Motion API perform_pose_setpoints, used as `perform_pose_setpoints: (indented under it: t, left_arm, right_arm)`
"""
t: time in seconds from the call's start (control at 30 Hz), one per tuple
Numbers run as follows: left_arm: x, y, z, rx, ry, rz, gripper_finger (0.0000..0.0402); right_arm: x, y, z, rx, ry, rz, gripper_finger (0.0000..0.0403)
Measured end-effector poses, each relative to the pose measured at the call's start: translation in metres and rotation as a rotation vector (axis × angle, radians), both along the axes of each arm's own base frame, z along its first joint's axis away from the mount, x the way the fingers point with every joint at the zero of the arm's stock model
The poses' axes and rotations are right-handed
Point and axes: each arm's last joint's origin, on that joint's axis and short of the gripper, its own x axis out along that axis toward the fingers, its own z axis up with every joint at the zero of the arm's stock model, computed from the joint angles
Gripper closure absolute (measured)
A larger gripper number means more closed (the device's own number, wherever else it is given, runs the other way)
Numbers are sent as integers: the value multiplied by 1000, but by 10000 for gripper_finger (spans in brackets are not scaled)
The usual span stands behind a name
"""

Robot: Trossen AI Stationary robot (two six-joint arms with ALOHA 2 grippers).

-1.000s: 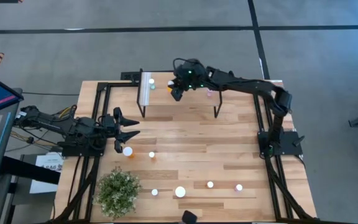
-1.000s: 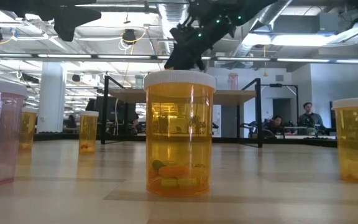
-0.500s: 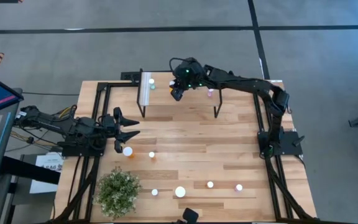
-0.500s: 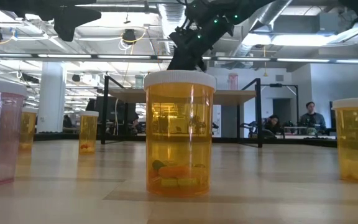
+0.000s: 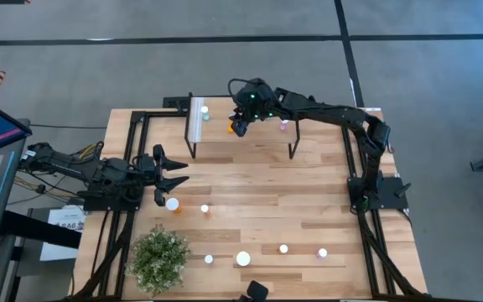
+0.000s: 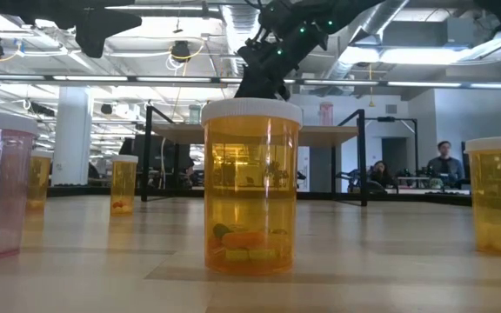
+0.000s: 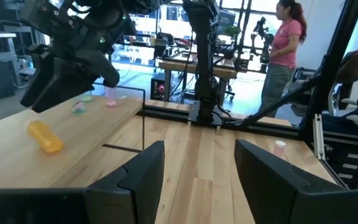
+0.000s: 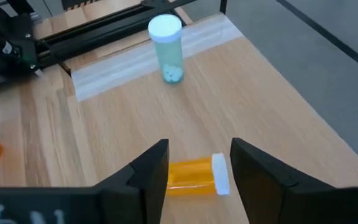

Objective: Pick and place medicine bottles onto shelf by color
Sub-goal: Put the top right small orange bottle on the shelf

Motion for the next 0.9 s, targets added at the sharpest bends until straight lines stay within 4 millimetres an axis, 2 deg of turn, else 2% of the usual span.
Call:
perform_pose_setpoints:
  t: [0.3, 0.5, 0.7, 0.9]
  left_arm:
    - [0, 0, 0, 0, 0, 0, 219]
    - [0, 0, 0, 0, 0, -1, 219]
    - [0, 0, 0, 0, 0, 0, 219]
    - [0, 0, 2, -5, -19, 0, 219]
  right_arm:
    - [0, 0, 0, 10, -3, -8, 195]
    - [-3, -1, 2, 105, -41, -94, 197]
    - [-7, 0, 23, 144, -40, -144, 194]
    - [-8, 14, 47, 153, -12, -195, 195]
